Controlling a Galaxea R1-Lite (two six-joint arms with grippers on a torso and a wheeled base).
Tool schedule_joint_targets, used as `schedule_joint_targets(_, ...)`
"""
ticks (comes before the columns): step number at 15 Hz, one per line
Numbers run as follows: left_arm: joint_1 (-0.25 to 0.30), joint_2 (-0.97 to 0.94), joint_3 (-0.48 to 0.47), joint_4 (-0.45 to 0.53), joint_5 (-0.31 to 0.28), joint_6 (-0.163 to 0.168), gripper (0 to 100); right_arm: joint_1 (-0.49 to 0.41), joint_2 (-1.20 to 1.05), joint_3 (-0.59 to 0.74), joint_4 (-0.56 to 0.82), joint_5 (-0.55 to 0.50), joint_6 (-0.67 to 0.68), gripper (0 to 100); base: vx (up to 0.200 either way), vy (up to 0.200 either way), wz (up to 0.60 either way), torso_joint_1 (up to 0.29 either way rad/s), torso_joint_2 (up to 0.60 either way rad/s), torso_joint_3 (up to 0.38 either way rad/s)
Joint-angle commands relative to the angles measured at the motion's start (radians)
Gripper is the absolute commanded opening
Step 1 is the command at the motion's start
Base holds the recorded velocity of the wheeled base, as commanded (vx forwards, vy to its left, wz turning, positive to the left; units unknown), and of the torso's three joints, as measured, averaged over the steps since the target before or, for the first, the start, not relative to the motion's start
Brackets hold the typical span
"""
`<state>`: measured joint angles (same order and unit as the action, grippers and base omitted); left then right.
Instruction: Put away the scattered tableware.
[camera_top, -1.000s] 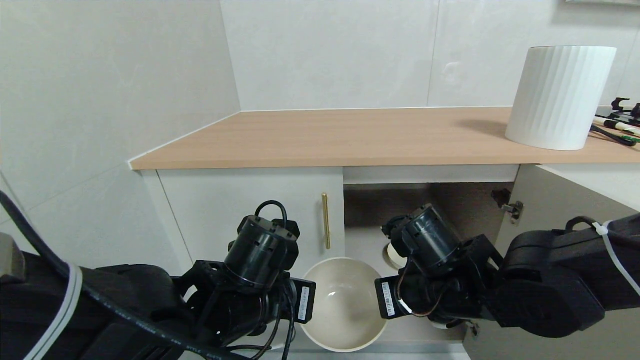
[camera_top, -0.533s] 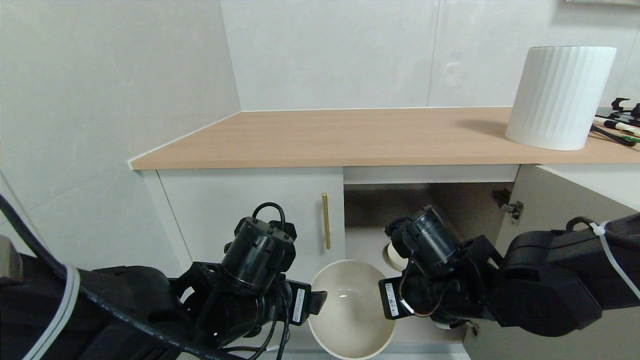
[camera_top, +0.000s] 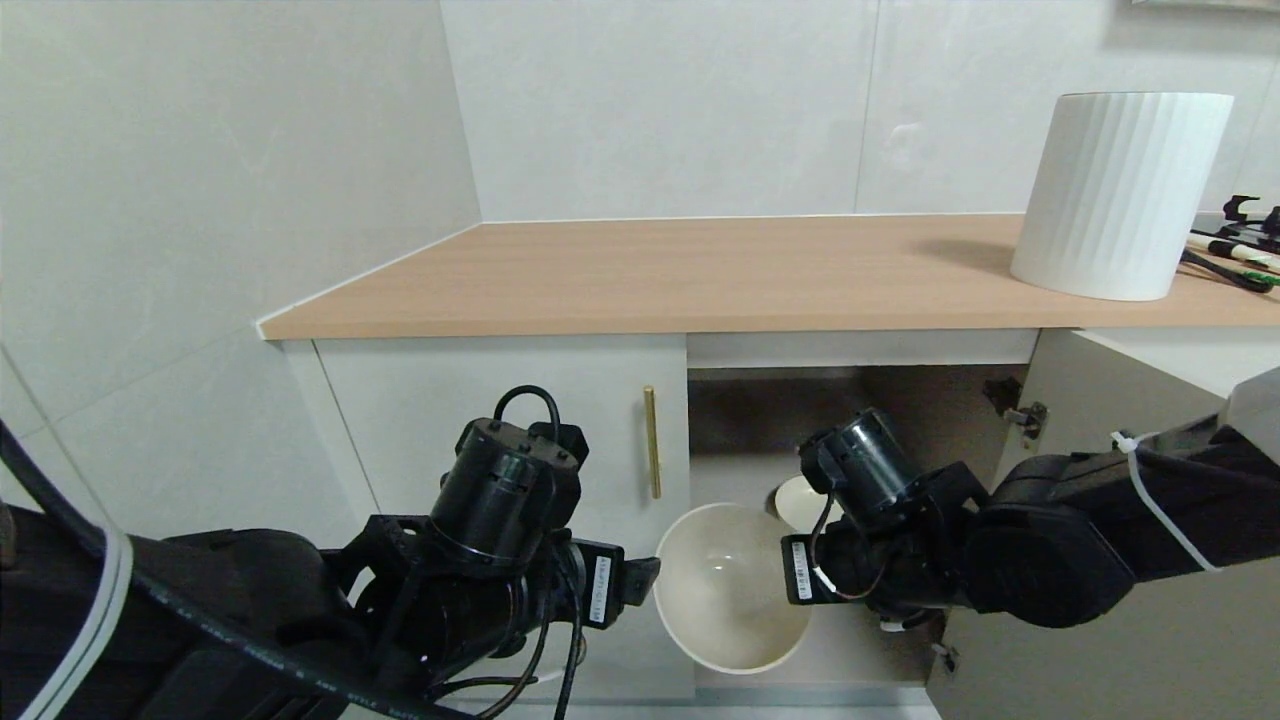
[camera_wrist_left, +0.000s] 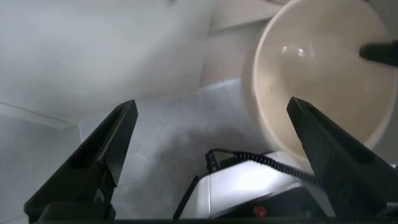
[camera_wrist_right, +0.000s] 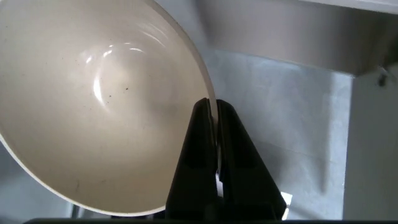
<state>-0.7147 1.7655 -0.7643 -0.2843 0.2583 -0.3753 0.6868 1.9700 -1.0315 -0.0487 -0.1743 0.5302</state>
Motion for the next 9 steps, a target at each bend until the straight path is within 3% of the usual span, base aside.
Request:
schedule_joint_targets(1, 0.0, -0.005, 0.0, -0.003, -0.001, -0.001, 100, -0.073, 0.03, 0.013, -0.016, 0.001, 0.016, 0, 0.0, 0.0, 0.0, 0.0, 0.0, 0.0)
schedule_joint_targets(3, 0.001, -0.015, 0.0, -0.003, -0.001, -0.002, 100, -0.164, 0.079, 0.045, -0.141, 0.015, 0.016, 0, 0.0, 0.0, 0.0, 0.0, 0.0, 0.0)
schedule_joint_targets(6, 0.001, -0.02, 0.0, -0.003, -0.001, -0.01, 100, -0.187, 0.156, 0.119, -0.382, 0.007, 0.008, 0, 0.0, 0.0, 0.0, 0.0, 0.0, 0.0)
schedule_joint_targets(9, 0.001, -0.018, 0.0, -0.003, -0.002, -0.01, 100, -0.228, 0.17, 0.11, -0.442, 0.01, 0.004, 0, 0.0, 0.0, 0.0, 0.0, 0.0, 0.0)
